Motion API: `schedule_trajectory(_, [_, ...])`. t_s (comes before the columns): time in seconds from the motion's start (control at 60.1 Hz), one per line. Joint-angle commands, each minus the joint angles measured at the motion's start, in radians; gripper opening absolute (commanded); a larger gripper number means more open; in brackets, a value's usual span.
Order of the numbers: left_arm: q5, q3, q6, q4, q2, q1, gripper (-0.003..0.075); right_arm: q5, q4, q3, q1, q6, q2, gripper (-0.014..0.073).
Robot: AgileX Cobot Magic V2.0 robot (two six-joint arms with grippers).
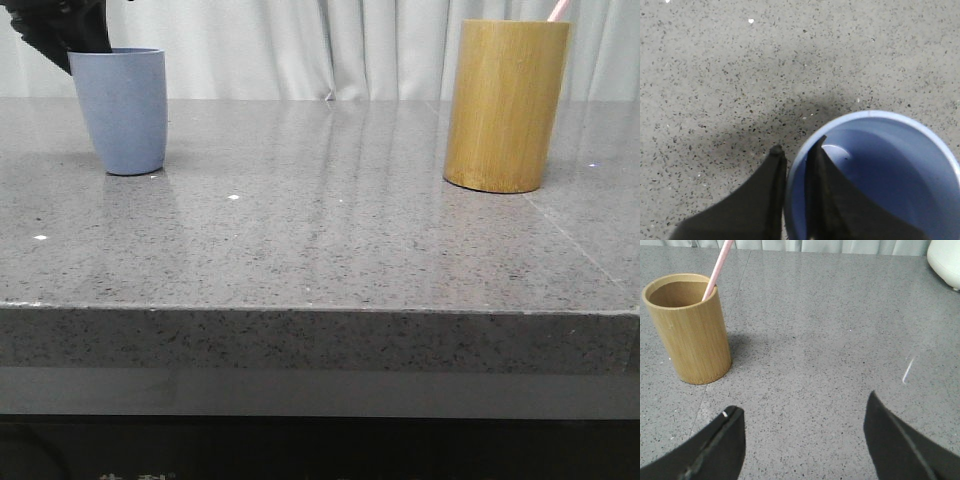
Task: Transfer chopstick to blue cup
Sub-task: 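Grip the blue cup rim with the left gripper, slide it toward the bamboo cup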
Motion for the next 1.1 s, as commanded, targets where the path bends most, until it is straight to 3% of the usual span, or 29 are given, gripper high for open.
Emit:
schedule_trajectory(0.0, [-0.029,-0.041,-0.002,-0.019,-0.053,-0.006,-0.0018,-0.082,-0.005,-0.033,0.0,-0.006,0.01,0.0518])
schedule_trajectory(0.266, [0.062,-0.154,-0.002,-0.033,-0.055,-0.054,-0.0019,-0.086,-0.005,-0.033,0.0,-0.006,0.01,0.0518])
schedule_trajectory(0.765, [0.06,-0.294,0.021,0.028,-0.001,-0.347,-0.0019,-0.092,-0.004,-0.033,0.0,-0.006,0.01,0.0518])
schedule_trajectory(1.081, [0.069,-0.294,0.021,0.077,0.063,-0.372,-0.0019,-0.092,-0.004,-0.033,0.0,-0.006,0.01,0.0518])
